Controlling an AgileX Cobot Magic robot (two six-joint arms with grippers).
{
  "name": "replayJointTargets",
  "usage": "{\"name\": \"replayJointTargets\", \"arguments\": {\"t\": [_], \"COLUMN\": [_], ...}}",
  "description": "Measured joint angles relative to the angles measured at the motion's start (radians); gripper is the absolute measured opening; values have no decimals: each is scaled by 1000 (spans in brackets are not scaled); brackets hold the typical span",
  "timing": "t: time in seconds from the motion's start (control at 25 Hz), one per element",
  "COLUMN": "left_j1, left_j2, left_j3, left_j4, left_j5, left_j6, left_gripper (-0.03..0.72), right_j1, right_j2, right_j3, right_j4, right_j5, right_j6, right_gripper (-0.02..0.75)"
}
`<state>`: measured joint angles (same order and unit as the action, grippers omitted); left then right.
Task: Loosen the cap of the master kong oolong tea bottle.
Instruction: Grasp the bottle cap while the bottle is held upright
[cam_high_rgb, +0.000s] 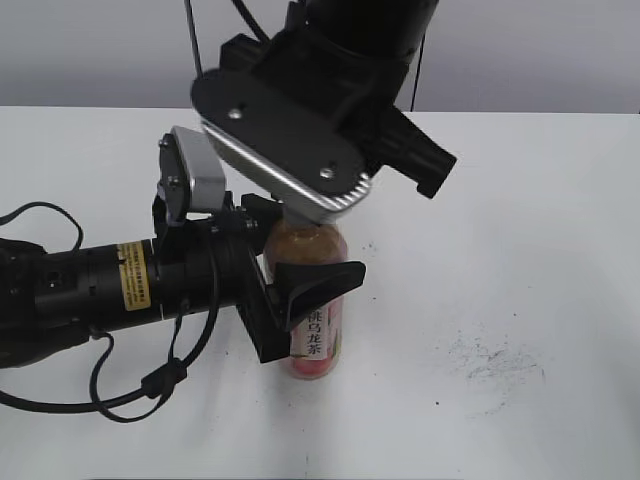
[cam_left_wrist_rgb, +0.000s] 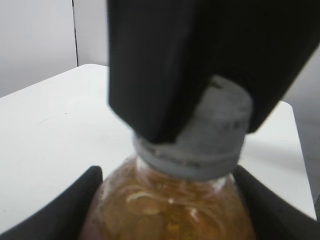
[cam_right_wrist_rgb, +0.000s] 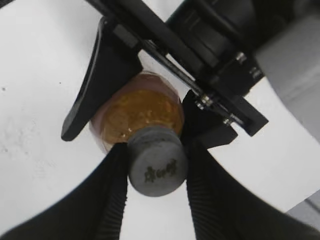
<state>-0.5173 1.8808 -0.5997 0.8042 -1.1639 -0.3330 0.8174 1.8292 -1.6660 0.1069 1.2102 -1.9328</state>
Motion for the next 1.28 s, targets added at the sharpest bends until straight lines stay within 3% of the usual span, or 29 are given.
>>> {"name": "replayJointTargets", "arguments": {"t": [0.08,0.2,0.28,0.48,0.64,0.96,1.12,1.28], "left_j1": [0,0,0,0,0,0,0,0], "left_j2": [0,0,0,0,0,0,0,0], "left_j3": [0,0,0,0,0,0,0,0], "left_j4": [3,3,5,6,6,7,5,4], "left_j5": [-1,-2,-2,-2,-2,-2,-2,-2], "left_j6": [0,0,0,0,0,0,0,-1], "left_gripper": [448,448,448,448,448,448,448,448], "right_j1": [3,5,5,5,6,6,7,7], "right_j2": [-1,1,1,1,1,1,2,2], "right_j3": [0,3,3,3,3,3,3,3], "right_j4": [-5,1,12,13,7,-13,-21,-25], "right_j5": [2,4,5,5,6,6,6,5], "right_j6": [190,536,769,1351,1646,1733,1576,1240], "right_gripper": [302,470,542,557,491,276,274,274]}}
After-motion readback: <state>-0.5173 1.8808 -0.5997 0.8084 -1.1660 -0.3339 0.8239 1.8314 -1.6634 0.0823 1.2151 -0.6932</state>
